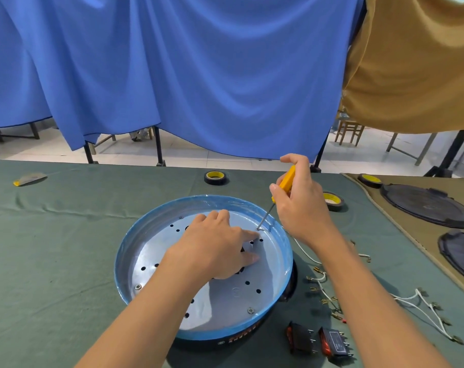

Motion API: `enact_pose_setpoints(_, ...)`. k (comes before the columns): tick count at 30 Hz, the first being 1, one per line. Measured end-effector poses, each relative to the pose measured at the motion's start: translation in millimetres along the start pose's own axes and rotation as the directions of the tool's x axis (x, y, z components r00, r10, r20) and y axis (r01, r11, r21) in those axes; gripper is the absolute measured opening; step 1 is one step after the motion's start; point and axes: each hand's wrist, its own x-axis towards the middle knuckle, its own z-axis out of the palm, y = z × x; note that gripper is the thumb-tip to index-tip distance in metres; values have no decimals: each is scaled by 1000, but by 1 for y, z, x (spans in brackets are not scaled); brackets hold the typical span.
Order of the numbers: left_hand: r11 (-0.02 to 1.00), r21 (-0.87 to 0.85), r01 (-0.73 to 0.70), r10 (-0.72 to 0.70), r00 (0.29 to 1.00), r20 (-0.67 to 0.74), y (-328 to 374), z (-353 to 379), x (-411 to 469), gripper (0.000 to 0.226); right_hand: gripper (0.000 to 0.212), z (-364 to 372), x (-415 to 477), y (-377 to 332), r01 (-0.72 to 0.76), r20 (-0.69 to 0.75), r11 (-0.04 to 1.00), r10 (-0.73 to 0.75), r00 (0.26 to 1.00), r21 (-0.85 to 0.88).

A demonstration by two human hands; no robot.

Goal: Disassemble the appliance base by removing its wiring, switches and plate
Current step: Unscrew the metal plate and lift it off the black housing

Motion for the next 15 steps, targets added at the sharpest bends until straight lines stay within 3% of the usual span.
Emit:
enact_pose_setpoints(5,998,60,2,3,997,-83,4,0,-1,48,35,0,-1,-4,27,28,999,-26,999,-32)
enact_pose_setpoints(10,1000,-20,-8,6,998,-70,4,1,0,49,24,-4,-1,-11,43,88,996,-36,995,-74)
enact_pose_setpoints(12,999,-33,-3,1,998,-60,4,2,0,49,16,-6,-1,-16,62,98,989,-49,994,-134)
enact_pose_setpoints(15,999,-34,13,-14,1000,-23,4,3,1,49,25,-10,0,-26,96,88,942,-71,994,-321)
